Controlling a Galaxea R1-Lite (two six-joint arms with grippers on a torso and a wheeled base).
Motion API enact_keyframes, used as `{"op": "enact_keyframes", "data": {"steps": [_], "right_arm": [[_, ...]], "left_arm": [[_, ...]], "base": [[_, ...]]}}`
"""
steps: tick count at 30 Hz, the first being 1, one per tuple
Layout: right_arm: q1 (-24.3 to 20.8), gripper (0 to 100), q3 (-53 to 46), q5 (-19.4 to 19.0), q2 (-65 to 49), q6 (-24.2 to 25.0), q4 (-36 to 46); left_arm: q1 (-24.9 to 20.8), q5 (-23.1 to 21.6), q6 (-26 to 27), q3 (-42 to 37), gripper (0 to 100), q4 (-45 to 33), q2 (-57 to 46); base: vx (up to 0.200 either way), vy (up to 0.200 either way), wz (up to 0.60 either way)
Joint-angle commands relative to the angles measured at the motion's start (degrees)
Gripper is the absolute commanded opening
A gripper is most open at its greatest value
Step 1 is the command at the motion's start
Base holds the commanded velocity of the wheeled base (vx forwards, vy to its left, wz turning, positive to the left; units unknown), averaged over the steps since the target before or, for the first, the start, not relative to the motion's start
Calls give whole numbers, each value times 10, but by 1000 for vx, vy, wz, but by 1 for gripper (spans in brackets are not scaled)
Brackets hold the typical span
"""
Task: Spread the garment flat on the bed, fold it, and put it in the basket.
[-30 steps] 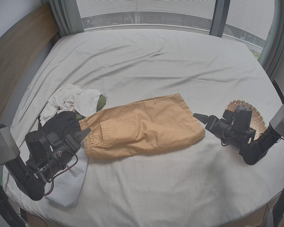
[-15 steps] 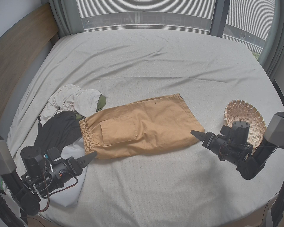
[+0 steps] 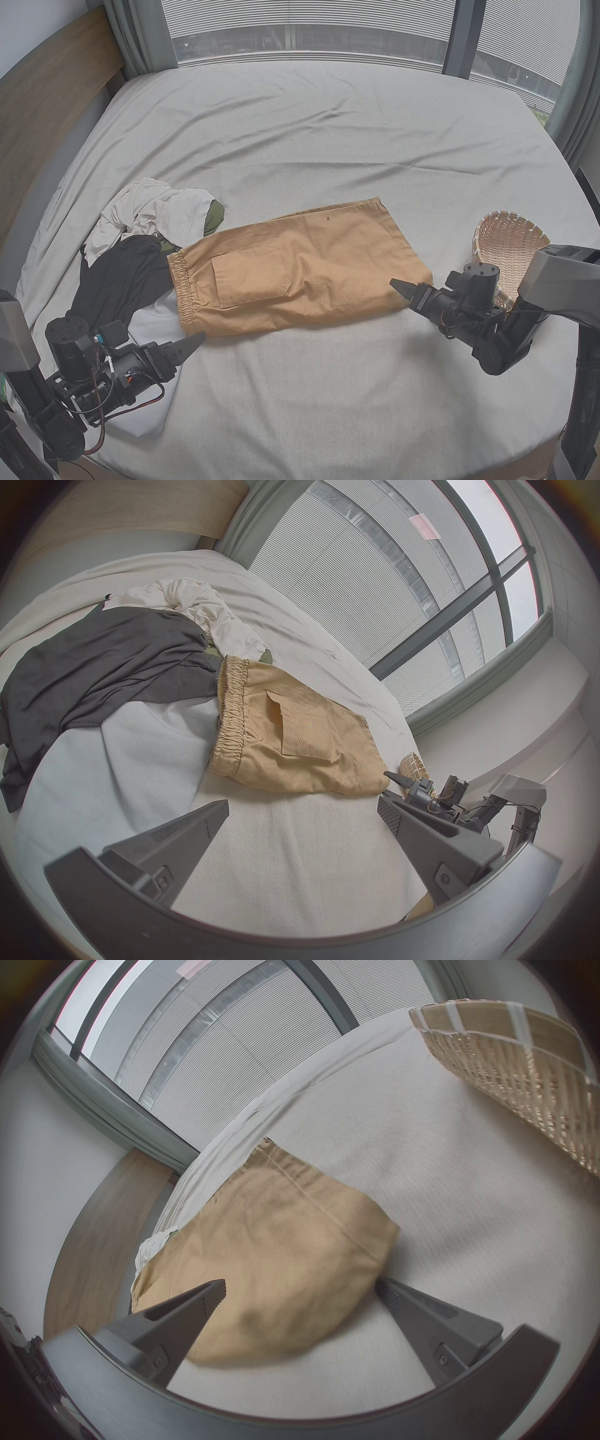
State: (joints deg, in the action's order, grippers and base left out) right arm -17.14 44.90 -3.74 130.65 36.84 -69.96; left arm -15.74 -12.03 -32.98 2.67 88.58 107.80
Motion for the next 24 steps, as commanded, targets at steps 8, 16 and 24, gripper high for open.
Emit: {"op": "enact_keyframes", "data": {"steps": [8, 16, 24], "right_arm": [[-4, 100, 125, -1, 77, 7, 15], [-1, 0, 98, -4, 67, 19, -27], [2, 0, -5, -3, 17, 7, -91]], "left_arm": [[1, 4, 0, -2, 100, 0, 4], [4, 5, -1, -1, 100, 0, 7], [17, 18, -1, 1, 100, -1, 30]], "base": [[0, 0, 0], [0, 0, 0], [0, 0, 0]]}}
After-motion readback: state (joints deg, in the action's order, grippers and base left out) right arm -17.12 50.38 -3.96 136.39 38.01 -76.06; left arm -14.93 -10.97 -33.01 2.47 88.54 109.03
